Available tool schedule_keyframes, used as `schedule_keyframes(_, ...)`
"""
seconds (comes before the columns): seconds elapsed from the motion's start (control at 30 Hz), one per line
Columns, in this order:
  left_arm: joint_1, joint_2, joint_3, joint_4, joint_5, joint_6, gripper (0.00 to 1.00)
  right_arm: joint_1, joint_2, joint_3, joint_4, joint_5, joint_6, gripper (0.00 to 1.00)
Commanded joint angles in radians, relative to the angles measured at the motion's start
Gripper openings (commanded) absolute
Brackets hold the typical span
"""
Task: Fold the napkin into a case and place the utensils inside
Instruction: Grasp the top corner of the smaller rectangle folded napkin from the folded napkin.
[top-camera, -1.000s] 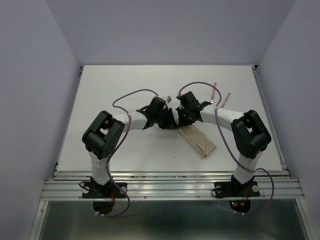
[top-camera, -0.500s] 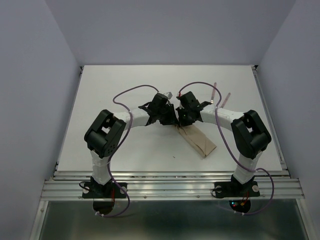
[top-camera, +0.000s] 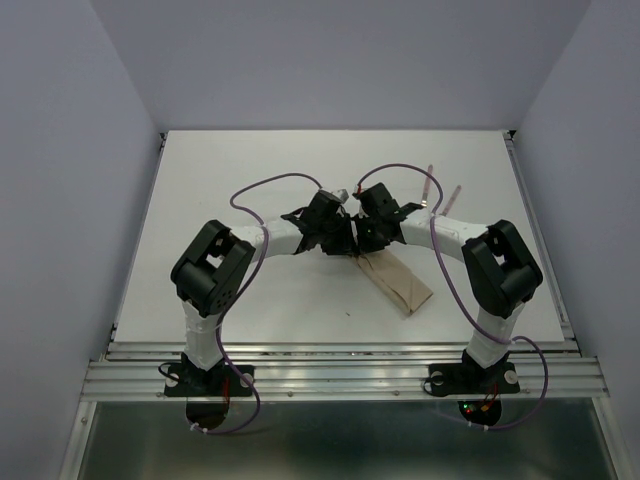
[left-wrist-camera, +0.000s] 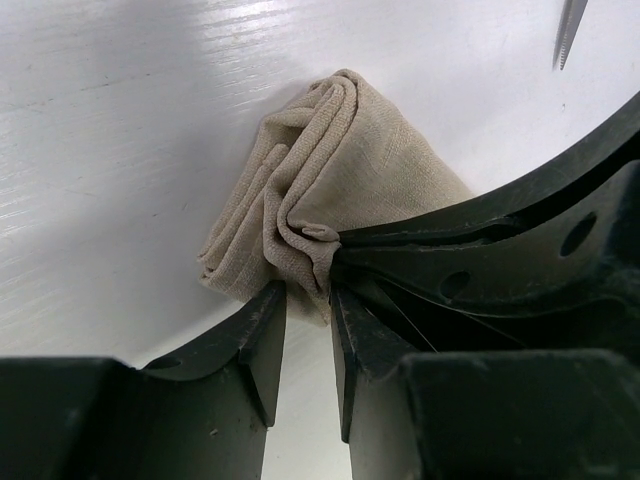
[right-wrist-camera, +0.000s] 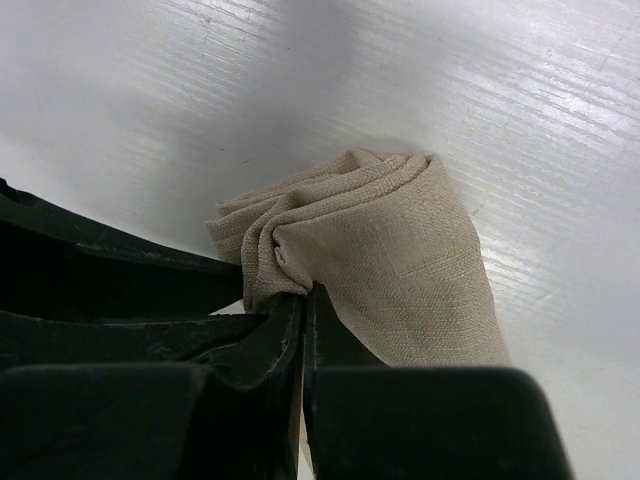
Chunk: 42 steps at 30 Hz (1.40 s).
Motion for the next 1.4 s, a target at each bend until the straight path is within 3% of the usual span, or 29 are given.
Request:
schedule_keyframes(0.0, -0.007, -0.014, 0.032, 0.004, -0.008, 0.021, 0.36, -0.002, -0.032, 0.013, 0.02, -0.009, 0.003, 0.01)
schedule_keyframes(0.7, -0.024, 0.017, 0.048, -0.034, -0.063, 0.052, 0.32, -0.002, -0.027, 0.015, 0.02, -0.01, 0.006, 0.01)
schedule_keyframes(0.8, -0.025, 0.018, 0.049, -0.036, -0.068, 0.059, 0.26, -0.002, -0.027, 0.016, 0.02, -0.009, 0.006, 0.01)
schedule_keyframes(1.0, -0.024, 0.024, 0.055, -0.057, -0.088, 0.073, 0.0, -0.002, -0.039, 0.003, 0.019, 0.003, 0.003, 0.01)
schedule_keyframes(1.37, -0.021, -0.003, 0.049, -0.049, -0.063, 0.084, 0.0, -0.002, -0.183, -0.037, -0.01, 0.085, 0.007, 0.01)
